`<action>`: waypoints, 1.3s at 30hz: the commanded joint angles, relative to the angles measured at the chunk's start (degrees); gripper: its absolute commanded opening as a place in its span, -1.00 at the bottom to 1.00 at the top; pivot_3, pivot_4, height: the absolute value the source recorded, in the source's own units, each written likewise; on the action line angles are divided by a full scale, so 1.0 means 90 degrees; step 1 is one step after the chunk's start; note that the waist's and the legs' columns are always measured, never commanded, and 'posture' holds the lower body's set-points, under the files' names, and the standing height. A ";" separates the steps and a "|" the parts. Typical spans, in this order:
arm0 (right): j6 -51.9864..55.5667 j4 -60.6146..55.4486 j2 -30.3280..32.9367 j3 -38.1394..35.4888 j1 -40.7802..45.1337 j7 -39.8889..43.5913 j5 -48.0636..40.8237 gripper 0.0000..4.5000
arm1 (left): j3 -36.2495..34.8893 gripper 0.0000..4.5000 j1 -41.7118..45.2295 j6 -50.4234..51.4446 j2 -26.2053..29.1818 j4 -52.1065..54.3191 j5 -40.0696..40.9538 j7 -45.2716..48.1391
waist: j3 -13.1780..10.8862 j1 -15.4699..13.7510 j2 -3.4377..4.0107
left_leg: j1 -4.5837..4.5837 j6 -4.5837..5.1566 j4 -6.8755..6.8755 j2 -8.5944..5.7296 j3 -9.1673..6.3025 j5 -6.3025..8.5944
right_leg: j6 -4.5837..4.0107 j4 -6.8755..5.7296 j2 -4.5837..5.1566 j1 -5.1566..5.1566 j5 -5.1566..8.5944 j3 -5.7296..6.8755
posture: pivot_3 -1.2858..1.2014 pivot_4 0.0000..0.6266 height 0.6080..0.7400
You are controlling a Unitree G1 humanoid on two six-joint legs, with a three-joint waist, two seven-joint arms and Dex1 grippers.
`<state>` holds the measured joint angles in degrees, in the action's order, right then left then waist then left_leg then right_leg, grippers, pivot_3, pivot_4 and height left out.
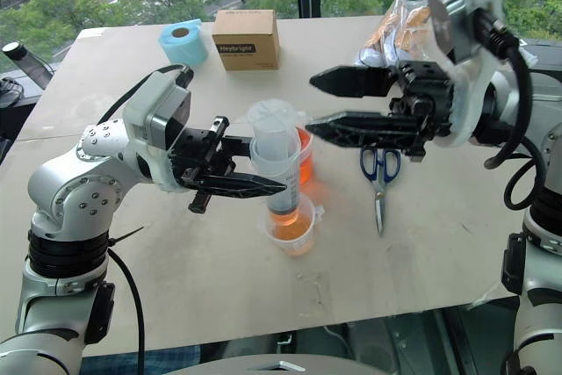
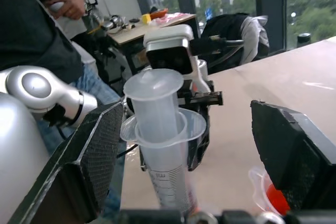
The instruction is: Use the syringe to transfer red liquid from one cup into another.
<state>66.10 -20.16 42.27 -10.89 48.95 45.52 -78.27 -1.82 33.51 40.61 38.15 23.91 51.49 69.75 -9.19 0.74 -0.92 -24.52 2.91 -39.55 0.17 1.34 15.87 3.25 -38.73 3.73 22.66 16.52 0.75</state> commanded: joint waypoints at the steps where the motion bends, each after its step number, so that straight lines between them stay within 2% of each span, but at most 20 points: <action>1: -0.0084 -0.0306 0.0054 0.0115 0.0136 -0.0024 -0.0084 0.81 | -0.0047 -0.32 -0.0030 -0.0165 0.0063 0.0053 0.0003 0.0078 | 0.0000 0.0001 0.0000 | 0.0001 0.0000 0.0000 0.0000 0.0000 0.0000 | 0.0000 0.0000 0.0000 0.0000 0.0000 0.0000 | 0.03 -0.52 1.00; 16: -0.0219 -0.0466 -0.0316 0.0462 0.0417 -0.0581 -0.0417 0.81 | 0.0111 -0.32 -0.0084 -0.0370 0.0055 -0.0121 -0.0206 0.0235 | 0.0000 0.0004 0.0000 | 0.0000 0.0000 0.0000 0.0000 -0.0002 0.0000 | 0.0000 0.0000 0.0001 0.0000 0.0000 0.0003 | 0.03 -0.52 1.00; 19: -0.0236 -0.0467 -0.0322 0.0487 0.0442 -0.0589 -0.0457 0.45 | 0.0119 -0.32 -0.0074 -0.0382 0.0058 -0.0145 -0.0218 0.0240 | 0.0000 0.0006 0.0000 | 0.0001 0.0000 0.0000 0.0000 -0.0003 0.0000 | 0.0000 0.0000 0.0001 0.0000 0.0000 0.0003 | 0.03 -0.52 1.00; 23: -0.0262 -0.0446 -0.0339 0.0505 0.0432 -0.0676 -0.0585 -0.37 | 0.0094 -0.32 -0.0031 -0.0323 0.0052 -0.0150 -0.0143 0.0196 | 0.0000 0.0003 0.0000 | 0.0000 0.0000 0.0000 0.0000 -0.0003 0.0000 | 0.0000 0.0000 0.0001 0.0000 0.0000 0.0003 | 0.03 -0.52 1.00; 24: -0.0260 -0.0450 -0.0335 0.0509 0.0424 -0.0687 -0.0609 -0.41 | 0.0090 -0.32 -0.0025 -0.0316 0.0051 -0.0155 -0.0130 0.0186 | 0.0000 0.0004 0.0000 | 0.0000 0.0000 0.0000 0.0000 -0.0003 0.0000 | 0.0000 0.0000 0.0001 0.0000 0.0000 0.0004 | 0.03 -0.52 1.00; 30: -0.0234 -0.0547 -0.0255 0.0558 0.0305 -0.0662 -0.0588 -0.41 | 0.0100 -0.32 -0.0017 -0.0329 0.0059 -0.0183 -0.0126 0.0207 | 0.0000 0.0004 0.0000 | 0.0000 0.0000 0.0000 0.0000 -0.0003 0.0000 | 0.0000 0.0000 0.0001 0.0000 0.0000 0.0003 | 0.03 -0.52 1.00; 39: -0.0402 -0.0903 -0.0033 0.0999 -0.0054 -0.0227 0.0341 -0.41 | 0.0124 -0.32 0.0020 -0.0342 0.0011 -0.0205 -0.0150 0.0190 | 0.0000 0.0003 0.0000 | 0.0000 0.0000 0.0000 0.0000 -0.0003 0.0000 | 0.0000 0.0000 0.0000 0.0000 0.0000 0.0003 | 0.03 -0.52 1.00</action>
<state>62.30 -24.72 40.63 -4.14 49.09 42.12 -77.89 0.58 32.83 38.25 38.46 21.44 48.62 71.50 -9.19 0.77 -0.92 -24.52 2.91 -39.55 0.17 1.31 15.87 3.25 -38.73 3.73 22.66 16.52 0.78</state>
